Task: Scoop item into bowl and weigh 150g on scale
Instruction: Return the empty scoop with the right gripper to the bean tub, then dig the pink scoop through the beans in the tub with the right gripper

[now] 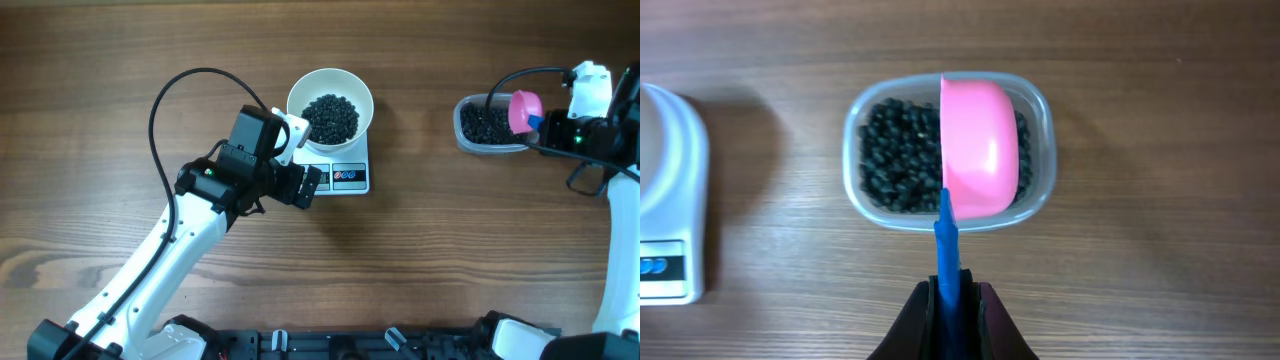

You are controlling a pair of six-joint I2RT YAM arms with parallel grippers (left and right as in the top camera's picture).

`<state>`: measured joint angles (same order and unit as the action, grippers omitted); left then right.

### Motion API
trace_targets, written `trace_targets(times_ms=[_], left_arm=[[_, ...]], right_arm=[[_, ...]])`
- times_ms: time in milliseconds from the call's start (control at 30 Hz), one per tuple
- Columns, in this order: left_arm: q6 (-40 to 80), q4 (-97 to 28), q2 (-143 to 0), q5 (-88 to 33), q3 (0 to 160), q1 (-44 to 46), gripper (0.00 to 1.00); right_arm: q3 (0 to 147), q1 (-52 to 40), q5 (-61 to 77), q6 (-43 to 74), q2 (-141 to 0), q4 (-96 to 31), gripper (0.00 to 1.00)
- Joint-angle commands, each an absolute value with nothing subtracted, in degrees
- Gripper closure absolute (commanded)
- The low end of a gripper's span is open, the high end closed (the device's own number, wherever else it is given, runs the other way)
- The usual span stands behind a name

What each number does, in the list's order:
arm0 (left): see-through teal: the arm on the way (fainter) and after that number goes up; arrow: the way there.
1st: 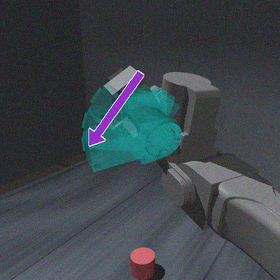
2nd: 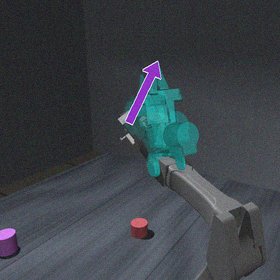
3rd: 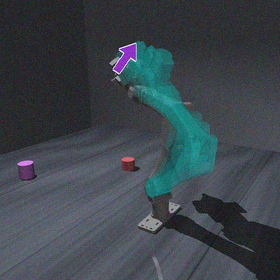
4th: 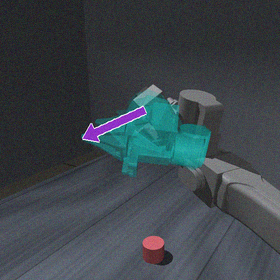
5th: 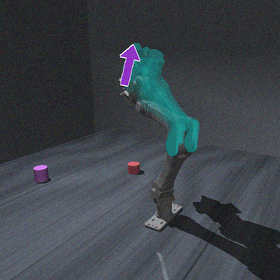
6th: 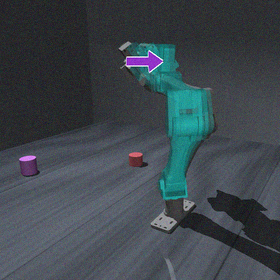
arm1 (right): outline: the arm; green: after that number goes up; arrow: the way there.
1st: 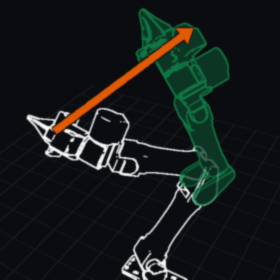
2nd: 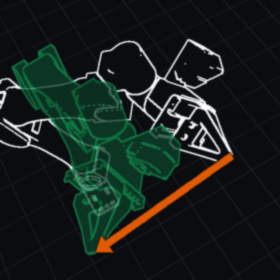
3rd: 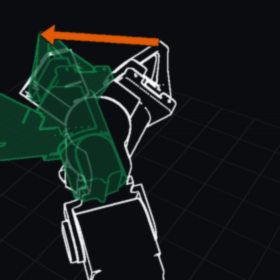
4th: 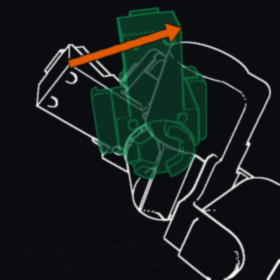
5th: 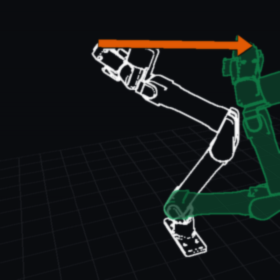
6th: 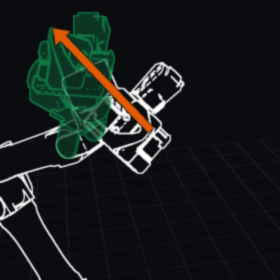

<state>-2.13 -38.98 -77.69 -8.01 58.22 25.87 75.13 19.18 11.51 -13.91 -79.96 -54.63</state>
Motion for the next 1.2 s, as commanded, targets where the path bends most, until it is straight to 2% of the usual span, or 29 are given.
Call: trace_targets(times_ms=[0, 533, 1167], left_arm=[[-2.76, -38.81, -77.17, -8.71, 59.11, 25.61, 0.00], [-2.76, -38.81, -77.17, -8.71, 59.11, 25.61, 0.00], [-2.76, -38.81, -77.17, -8.71, 59.11, 25.61, 0.00]], right_arm=[[75.29, 17.82, 8.97, -14.85, -82.94, -54.43, 0.96], [75.29, 16.34, 4.58, -11.73, -90.11, -51.51, 0.96], [75.29, 11.94, 8.36, -10.33, -93.56, -50.33, 0.96]])
